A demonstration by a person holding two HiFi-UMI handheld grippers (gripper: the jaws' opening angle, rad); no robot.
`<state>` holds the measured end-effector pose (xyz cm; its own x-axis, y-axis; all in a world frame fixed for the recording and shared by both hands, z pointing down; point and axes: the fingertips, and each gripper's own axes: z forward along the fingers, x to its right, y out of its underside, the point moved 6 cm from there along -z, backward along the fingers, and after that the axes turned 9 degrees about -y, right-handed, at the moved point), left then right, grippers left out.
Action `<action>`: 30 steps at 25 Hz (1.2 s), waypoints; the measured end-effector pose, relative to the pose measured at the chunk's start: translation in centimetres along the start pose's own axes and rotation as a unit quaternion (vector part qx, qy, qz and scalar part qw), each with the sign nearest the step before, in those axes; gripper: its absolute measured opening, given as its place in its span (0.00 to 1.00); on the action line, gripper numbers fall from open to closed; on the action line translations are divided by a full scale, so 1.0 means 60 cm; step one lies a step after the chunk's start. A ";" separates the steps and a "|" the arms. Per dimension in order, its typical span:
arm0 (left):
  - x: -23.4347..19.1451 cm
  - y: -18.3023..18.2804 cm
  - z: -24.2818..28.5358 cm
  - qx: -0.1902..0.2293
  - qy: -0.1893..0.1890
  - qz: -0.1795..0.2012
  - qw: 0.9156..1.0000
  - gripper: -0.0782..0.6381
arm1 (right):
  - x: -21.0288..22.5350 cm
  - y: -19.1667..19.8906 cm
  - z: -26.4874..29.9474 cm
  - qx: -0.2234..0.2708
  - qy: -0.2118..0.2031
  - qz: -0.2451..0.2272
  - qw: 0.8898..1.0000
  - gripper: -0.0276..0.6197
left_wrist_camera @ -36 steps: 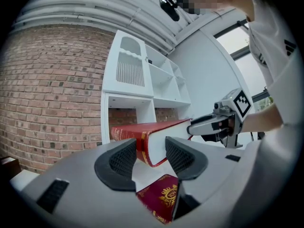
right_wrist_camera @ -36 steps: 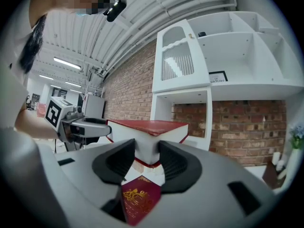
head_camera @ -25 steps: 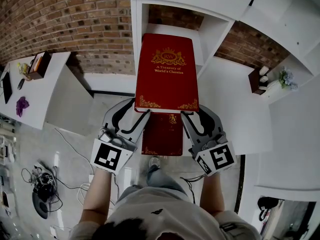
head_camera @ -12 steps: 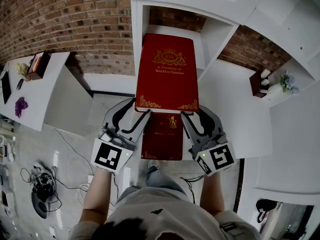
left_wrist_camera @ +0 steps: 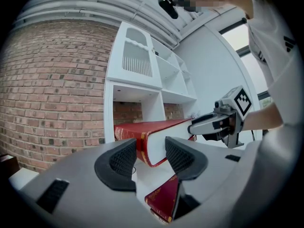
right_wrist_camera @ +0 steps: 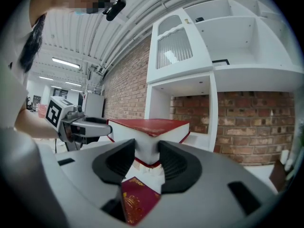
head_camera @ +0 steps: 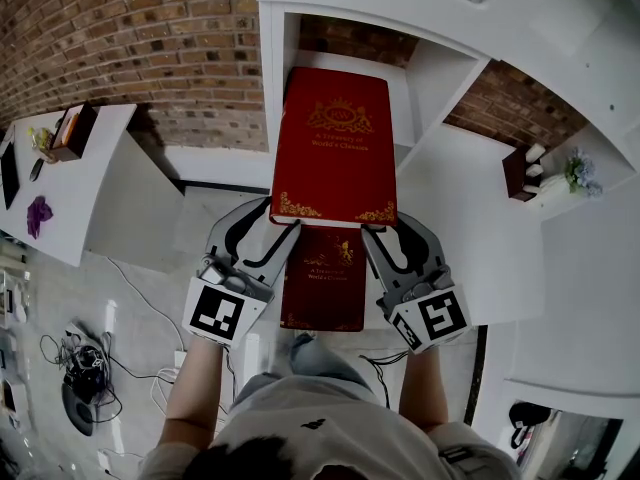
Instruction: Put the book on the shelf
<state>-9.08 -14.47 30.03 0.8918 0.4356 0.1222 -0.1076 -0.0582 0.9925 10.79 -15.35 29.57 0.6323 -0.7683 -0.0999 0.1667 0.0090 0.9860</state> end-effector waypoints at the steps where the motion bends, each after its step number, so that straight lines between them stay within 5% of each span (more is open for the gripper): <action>1: -0.001 0.002 0.003 -0.001 0.000 0.000 1.000 0.39 | 0.003 0.002 0.003 -0.001 -0.001 0.001 1.000 0.30; 30: -0.045 0.020 0.097 -0.016 -0.009 -0.013 1.000 0.39 | 0.085 0.013 0.072 -0.005 -0.010 0.007 1.000 0.30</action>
<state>-9.03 -20.96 30.88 0.9021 0.4205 0.0970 -0.0984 -0.0184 0.9950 10.85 -22.04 30.39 0.6187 -0.7811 -0.0841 0.1656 0.0250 0.9859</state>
